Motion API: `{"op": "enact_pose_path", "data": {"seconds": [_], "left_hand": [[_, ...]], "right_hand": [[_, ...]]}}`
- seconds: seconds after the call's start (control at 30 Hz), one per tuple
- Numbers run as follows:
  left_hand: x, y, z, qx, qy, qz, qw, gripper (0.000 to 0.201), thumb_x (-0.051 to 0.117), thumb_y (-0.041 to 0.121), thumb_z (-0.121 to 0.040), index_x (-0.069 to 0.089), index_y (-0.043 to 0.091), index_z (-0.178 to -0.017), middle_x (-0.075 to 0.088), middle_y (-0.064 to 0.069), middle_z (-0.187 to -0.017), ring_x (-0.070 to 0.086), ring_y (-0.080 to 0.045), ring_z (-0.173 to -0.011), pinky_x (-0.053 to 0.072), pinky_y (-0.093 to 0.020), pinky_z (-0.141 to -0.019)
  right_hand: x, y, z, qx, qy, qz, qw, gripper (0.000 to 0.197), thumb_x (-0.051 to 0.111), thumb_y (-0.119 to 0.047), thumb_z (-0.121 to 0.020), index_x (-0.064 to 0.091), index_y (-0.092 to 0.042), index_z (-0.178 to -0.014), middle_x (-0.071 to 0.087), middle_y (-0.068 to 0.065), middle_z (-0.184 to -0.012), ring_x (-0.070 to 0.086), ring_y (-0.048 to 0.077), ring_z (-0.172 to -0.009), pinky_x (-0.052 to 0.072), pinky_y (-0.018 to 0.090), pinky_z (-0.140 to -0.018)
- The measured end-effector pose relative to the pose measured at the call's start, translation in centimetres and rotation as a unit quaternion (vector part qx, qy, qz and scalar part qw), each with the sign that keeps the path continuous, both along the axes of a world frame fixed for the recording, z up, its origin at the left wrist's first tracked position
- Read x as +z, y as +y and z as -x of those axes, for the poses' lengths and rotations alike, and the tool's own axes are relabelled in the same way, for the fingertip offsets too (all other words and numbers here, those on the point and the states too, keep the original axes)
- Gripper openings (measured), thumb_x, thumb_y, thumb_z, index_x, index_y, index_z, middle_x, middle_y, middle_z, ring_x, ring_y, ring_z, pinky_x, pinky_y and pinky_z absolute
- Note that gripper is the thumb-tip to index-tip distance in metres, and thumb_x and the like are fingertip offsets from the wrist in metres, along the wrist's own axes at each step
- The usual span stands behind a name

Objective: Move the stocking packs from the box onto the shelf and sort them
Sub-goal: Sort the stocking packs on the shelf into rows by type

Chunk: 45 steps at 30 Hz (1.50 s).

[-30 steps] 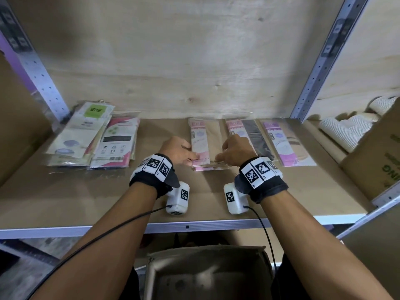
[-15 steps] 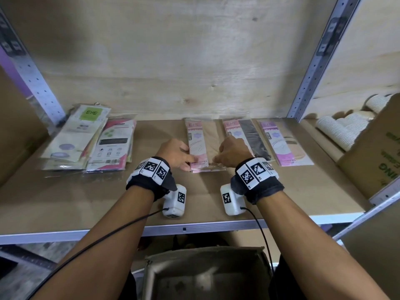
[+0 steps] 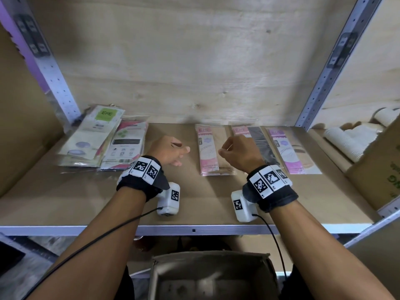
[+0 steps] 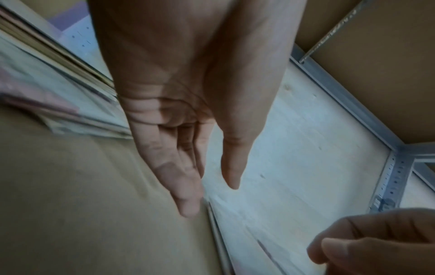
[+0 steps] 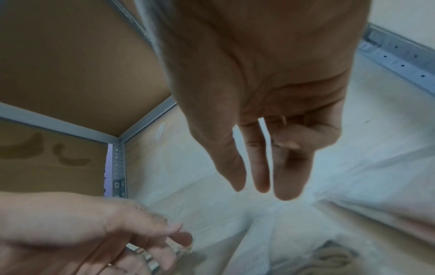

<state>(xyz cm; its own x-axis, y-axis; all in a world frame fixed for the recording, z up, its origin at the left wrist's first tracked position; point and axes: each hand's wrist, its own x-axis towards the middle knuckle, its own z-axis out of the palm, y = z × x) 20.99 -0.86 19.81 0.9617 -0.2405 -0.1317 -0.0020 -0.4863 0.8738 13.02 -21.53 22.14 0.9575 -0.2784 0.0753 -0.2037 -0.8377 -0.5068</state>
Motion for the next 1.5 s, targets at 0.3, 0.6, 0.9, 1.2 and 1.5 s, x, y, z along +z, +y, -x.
{"op": "enact_pose_path", "data": {"seconds": [0.3,0.6,0.9,1.2,1.5], "left_hand": [[1.3,8.1,-1.3,0.091,-0.047,0.041,0.994,0.008,0.068,0.017,-0.091,0.072,0.01,-0.094,0.069,-0.005,-0.073,0.065,-0.019,-0.058,0.056,-0.028,-0.063],[2.1,14.0,-2.4,0.194,-0.099,0.063,0.974,0.006,0.068,0.019,-0.086,0.064,0.018,-0.091,0.075,-0.009,-0.082,0.073,-0.022,-0.061,0.058,-0.031,-0.063],[1.8,15.4,-2.9,0.225,-0.102,0.061,0.967,0.008,0.066,0.018,-0.083,0.062,0.025,-0.081,0.074,-0.002,-0.081,0.074,-0.021,-0.06,0.063,-0.041,-0.078],[1.7,14.2,-2.3,0.22,-0.095,0.046,0.97,0.007,0.064,0.014,-0.086,0.065,0.02,-0.083,0.074,-0.006,-0.089,0.072,-0.021,-0.059,0.062,-0.038,-0.075],[2.5,14.4,-1.8,0.265,-0.099,0.079,0.956,0.014,0.063,0.01,-0.082,0.064,0.022,-0.075,0.074,-0.006,-0.079,0.071,-0.023,-0.06,0.061,-0.039,-0.079]], "right_hand": [[-0.8,7.7,-4.2,0.101,0.05,-0.25,0.962,0.01,0.064,-0.014,-0.093,0.067,-0.006,-0.098,0.072,0.007,-0.074,0.063,0.016,-0.049,0.045,0.02,-0.039],[-2.0,17.3,-10.5,0.102,0.145,-0.346,0.921,0.023,0.063,-0.015,-0.096,0.057,0.006,-0.104,0.062,0.016,-0.078,0.06,0.025,-0.051,0.055,0.028,-0.041],[-3.5,19.6,-12.9,0.107,0.157,-0.335,0.923,0.02,0.074,-0.007,-0.086,0.068,0.003,-0.103,0.066,0.006,-0.059,0.055,0.009,-0.034,0.051,0.022,-0.039],[-3.8,18.3,-12.5,0.081,0.169,-0.342,0.921,0.028,0.072,-0.023,-0.09,0.063,0.001,-0.079,0.064,0.009,-0.051,0.057,0.012,-0.035,0.049,0.019,-0.038],[-3.5,18.6,-11.7,0.118,0.14,-0.374,0.909,0.023,0.069,-0.001,-0.089,0.061,-0.002,-0.11,0.063,-0.005,-0.043,0.055,0.003,-0.03,0.042,0.015,-0.033]]}}
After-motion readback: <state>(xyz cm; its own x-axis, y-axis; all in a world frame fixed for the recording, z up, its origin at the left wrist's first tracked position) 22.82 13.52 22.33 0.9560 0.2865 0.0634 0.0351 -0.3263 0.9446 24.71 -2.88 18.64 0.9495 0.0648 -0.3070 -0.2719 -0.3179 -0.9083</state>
